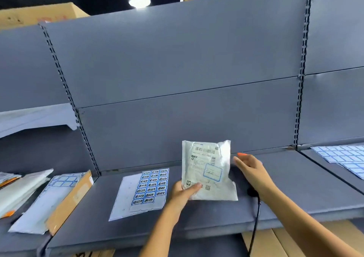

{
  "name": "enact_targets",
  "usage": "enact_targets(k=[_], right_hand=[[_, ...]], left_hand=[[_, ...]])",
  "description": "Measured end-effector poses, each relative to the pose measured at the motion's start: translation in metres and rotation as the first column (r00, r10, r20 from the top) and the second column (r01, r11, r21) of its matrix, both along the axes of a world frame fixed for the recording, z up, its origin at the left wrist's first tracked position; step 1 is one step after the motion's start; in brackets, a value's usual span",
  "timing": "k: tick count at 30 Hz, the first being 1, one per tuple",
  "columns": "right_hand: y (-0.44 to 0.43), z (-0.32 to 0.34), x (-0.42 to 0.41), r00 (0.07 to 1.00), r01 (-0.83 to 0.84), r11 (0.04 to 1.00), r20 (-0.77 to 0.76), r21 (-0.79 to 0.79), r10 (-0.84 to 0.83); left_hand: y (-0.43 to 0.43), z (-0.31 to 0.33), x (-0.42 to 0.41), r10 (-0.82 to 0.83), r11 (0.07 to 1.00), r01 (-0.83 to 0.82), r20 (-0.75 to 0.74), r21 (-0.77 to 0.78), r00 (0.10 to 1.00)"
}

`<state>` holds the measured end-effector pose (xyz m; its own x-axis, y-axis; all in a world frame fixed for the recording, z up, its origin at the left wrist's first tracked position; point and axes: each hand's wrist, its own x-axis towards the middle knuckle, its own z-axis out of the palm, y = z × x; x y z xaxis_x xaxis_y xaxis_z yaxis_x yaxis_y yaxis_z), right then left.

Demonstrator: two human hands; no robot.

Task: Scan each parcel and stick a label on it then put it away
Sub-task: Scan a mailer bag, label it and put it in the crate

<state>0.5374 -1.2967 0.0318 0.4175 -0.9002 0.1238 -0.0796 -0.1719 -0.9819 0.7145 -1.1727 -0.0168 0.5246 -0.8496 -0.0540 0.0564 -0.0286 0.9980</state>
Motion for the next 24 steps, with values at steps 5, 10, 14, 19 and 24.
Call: enact_targets(k=[5, 10, 14, 19, 24], right_hand=[[-0.042, -0.056, 0.002, 0.847, 0.404, 0.914, -0.36, -0.041, -0.391], [-0.052, -0.081, 0.016, 0.747, 0.423, 0.904, -0.541, -0.062, -0.387], [-0.061, -0.066, 0.024, 0.792, 0.407, 0.911, -0.521, 0.064, -0.317], [-0.033, -0.043, 0.045, 0.953, 0.264, 0.908, 0.058, 0.326, -0.297], [0.009, -0.019, 0.068, 0.914, 0.142, 0.914, 0.303, 0.381, -0.269]], left_hand=[[-0.024, -0.018, 0.046, 0.032, 0.999, -0.031, -0.048, 0.031, 0.998], [-0.042, -0.034, 0.067, 0.031, 0.999, -0.033, -0.123, -0.015, 0.992], [-0.052, -0.04, 0.078, -0.02, 0.999, 0.015, -0.16, -0.034, 0.987], [-0.066, -0.045, 0.089, -0.04, 0.999, 0.035, -0.182, -0.032, 0.982], [-0.072, -0.046, 0.093, -0.082, 0.996, 0.072, -0.18, -0.062, 0.98]])
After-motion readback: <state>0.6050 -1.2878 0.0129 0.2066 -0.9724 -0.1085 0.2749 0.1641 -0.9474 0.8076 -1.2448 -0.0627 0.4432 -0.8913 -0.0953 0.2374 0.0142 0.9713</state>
